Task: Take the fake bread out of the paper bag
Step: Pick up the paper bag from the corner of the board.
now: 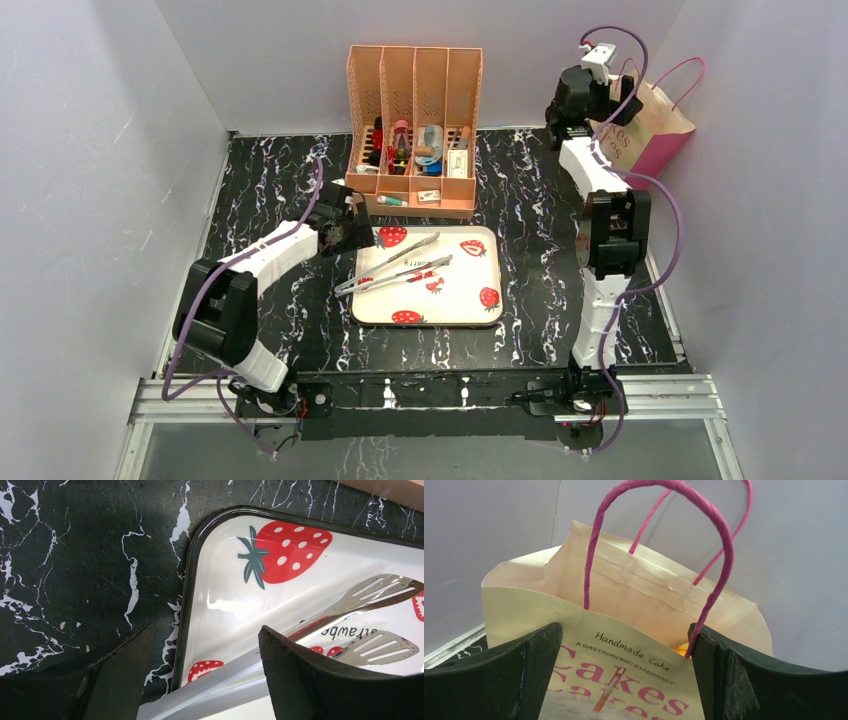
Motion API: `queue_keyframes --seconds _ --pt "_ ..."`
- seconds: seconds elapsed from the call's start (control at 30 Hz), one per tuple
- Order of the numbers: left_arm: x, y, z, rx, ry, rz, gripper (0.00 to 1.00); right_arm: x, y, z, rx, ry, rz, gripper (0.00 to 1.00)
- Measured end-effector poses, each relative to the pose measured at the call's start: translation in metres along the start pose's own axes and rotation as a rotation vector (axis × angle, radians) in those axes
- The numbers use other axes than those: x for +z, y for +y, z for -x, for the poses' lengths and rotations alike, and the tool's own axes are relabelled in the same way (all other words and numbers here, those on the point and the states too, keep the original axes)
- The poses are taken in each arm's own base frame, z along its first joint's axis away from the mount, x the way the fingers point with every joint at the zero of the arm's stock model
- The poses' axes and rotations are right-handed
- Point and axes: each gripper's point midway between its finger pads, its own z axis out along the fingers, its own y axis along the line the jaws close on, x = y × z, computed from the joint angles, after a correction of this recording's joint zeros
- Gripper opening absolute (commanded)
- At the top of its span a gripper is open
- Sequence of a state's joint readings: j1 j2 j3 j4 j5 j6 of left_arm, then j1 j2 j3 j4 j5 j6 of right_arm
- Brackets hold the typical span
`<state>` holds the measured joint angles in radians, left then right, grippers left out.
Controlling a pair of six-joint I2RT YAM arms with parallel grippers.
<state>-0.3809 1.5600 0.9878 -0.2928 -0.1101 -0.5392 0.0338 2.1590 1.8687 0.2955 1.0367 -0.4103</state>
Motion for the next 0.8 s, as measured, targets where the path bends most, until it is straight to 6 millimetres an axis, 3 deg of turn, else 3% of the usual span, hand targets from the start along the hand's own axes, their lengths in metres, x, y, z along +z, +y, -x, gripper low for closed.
queue_keyframes --seconds 0.1,0.17,0.43,0.6,0.67,0.73,0.8 --pt "0.001 0.001 0.000 0.001 0.000 0.004 0.74 0.009 0.000 -0.003 -0.009 0.016 0.012 0.96" --pt "0.001 0.001 0.000 0.001 0.001 0.006 0.74 0.016 0.001 -0.006 -0.009 0.029 0.029 0.86" --pt "0.001 0.002 -0.001 0.001 0.004 0.010 0.74 0.030 0.008 -0.043 -0.006 0.139 0.147 0.00" --pt "-0.007 -0.001 0.004 -0.005 -0.018 -0.004 0.74 -0.002 0.004 -0.028 0.051 0.150 0.236 0.00" --pt "-0.017 -0.004 0.011 -0.011 -0.051 -0.024 0.74 -0.029 0.002 0.001 0.099 0.118 0.283 0.00" --pt "-0.024 -0.009 0.017 -0.019 -0.079 -0.045 0.74 -0.069 0.011 0.035 0.147 0.071 0.368 0.00" --pt "-0.027 -0.013 0.020 -0.023 -0.094 -0.059 0.74 -0.104 0.022 0.048 0.164 0.058 0.445 0.00"
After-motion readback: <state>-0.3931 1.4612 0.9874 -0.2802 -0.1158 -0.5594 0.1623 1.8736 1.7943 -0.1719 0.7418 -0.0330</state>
